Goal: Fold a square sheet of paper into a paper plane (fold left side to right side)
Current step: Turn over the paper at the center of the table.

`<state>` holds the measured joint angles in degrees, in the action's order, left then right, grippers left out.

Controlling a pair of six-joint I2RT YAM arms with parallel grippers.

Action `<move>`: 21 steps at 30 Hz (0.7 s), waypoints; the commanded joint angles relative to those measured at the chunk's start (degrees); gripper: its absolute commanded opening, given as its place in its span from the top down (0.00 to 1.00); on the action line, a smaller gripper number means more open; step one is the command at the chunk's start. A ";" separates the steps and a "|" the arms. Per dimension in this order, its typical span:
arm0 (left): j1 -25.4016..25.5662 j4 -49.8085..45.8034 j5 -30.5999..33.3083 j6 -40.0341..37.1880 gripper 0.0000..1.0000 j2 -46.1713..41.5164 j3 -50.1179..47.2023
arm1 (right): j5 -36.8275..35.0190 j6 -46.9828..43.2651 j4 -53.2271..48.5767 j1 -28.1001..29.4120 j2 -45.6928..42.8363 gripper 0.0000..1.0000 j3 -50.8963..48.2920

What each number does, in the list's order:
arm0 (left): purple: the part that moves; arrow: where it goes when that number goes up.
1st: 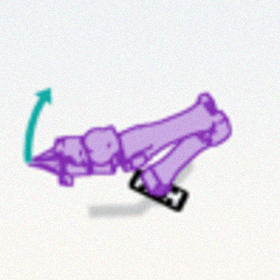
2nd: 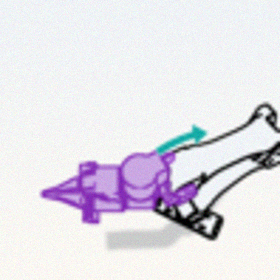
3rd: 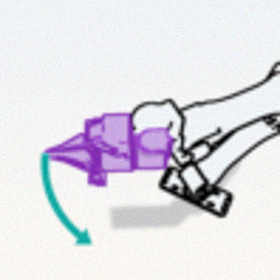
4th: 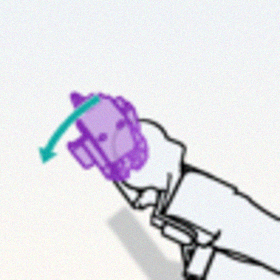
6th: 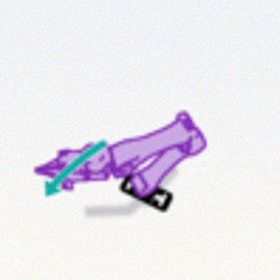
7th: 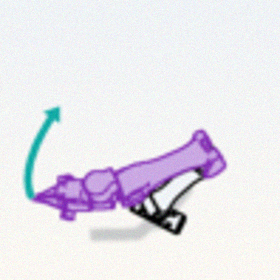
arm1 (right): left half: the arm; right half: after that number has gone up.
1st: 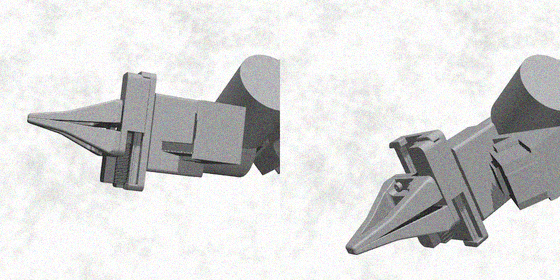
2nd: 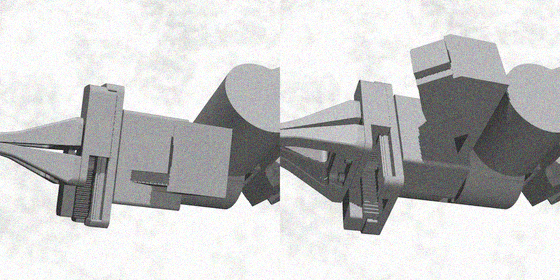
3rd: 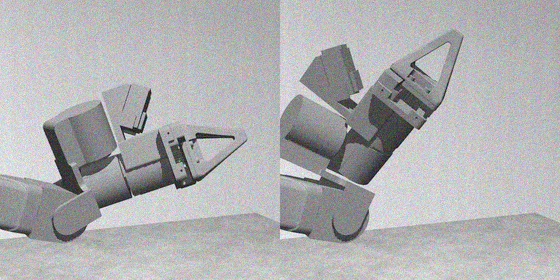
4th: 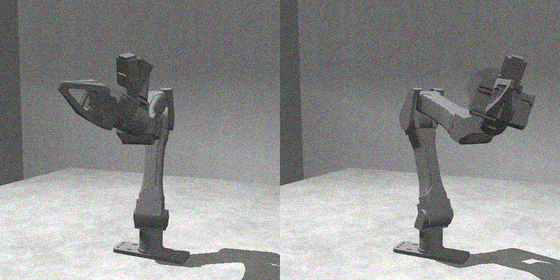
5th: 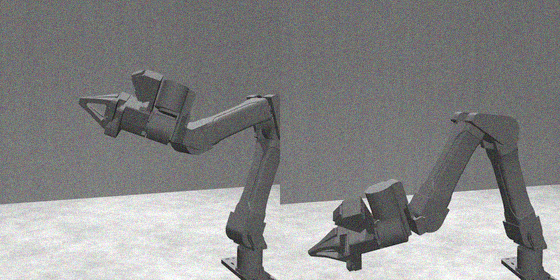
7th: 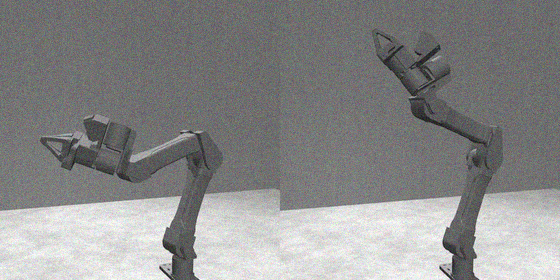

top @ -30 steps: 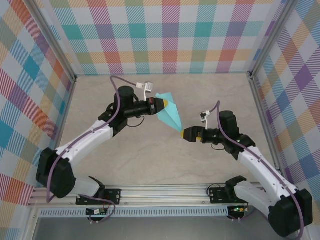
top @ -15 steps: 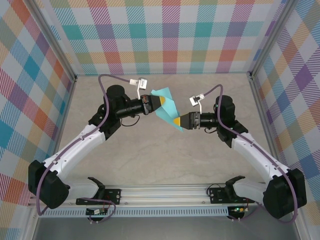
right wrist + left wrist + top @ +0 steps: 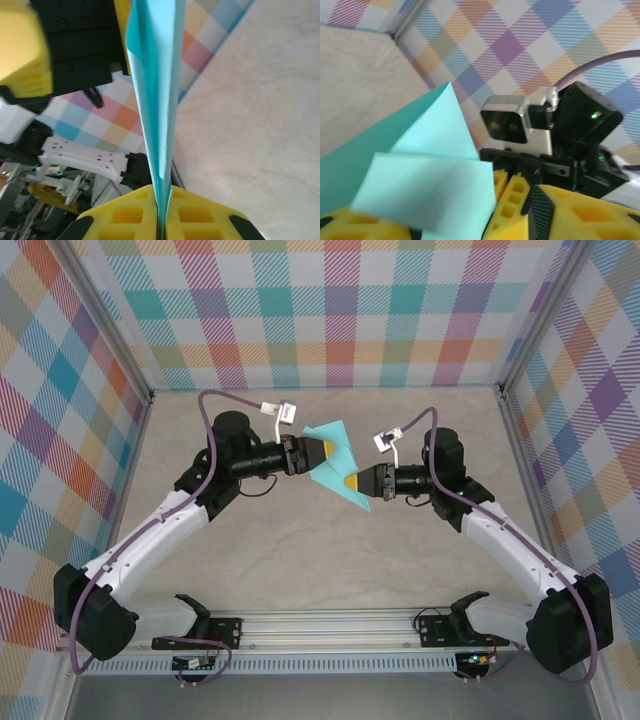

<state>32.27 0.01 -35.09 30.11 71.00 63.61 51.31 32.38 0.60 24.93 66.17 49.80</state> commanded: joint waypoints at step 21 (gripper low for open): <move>0.42 -28.76 61.98 -5.56 0.06 -33.52 -10.99 | -112.96 -11.63 -76.03 36.12 48.04 0.90 38.09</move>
<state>32.29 -26.26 20.75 23.73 39.11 52.95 -50.68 17.96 -65.65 59.92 110.59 84.36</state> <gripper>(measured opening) 0.940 0.102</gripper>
